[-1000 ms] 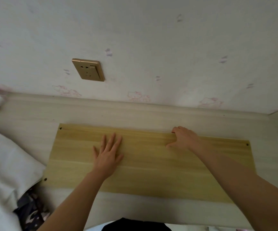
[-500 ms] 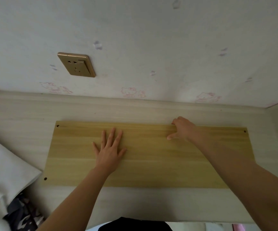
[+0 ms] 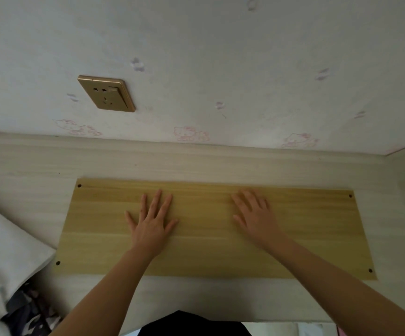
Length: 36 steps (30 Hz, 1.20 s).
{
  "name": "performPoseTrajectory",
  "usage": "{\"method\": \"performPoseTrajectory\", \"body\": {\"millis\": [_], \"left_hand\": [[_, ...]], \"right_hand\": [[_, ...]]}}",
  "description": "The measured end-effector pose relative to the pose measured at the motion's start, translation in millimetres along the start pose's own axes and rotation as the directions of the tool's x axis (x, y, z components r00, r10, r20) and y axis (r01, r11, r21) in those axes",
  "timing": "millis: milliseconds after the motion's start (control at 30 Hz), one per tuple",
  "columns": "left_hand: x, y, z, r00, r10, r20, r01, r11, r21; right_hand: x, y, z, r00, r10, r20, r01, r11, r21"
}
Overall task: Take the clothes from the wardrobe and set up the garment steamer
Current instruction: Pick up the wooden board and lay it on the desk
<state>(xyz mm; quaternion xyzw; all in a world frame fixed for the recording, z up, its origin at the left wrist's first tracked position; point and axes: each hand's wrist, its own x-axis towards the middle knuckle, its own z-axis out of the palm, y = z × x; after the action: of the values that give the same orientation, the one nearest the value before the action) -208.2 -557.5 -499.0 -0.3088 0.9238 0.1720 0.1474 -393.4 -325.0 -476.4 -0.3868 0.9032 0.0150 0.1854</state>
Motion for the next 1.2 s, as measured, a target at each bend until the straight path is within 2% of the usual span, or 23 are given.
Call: {"method": "performPoseTrajectory", "body": {"millis": [133,333,700,933,1200], "left_hand": [[1.2,-4.6,-2.6,1.0,0.002,0.017,-0.003,0.999,0.046],[2.7,-21.5,-10.0,1.0,-0.012,0.027,0.009,0.996,0.087],[7.5,-61.1,-20.8,1.0,-0.02,0.01,0.019,0.994,0.106],[5.0,-67.0,-11.4,0.997,-0.036,-0.071,0.039,0.998,0.05],[5.5,-79.6,-3.5,0.994,-0.029,-0.104,0.033,0.999,0.043]], "right_hand": [[-16.0,-12.9,20.0,0.993,0.028,0.112,-0.029,1.0,0.008],[-13.0,-29.8,29.6,0.994,-0.009,0.113,0.013,0.999,-0.033],[4.1,-60.1,24.9,0.992,-0.064,0.11,0.063,0.998,0.016],[-11.1,-28.4,29.4,0.988,0.143,0.05,-0.142,0.99,-0.025],[-15.2,-23.2,37.3,0.975,0.212,0.069,-0.212,0.977,-0.005]]}}
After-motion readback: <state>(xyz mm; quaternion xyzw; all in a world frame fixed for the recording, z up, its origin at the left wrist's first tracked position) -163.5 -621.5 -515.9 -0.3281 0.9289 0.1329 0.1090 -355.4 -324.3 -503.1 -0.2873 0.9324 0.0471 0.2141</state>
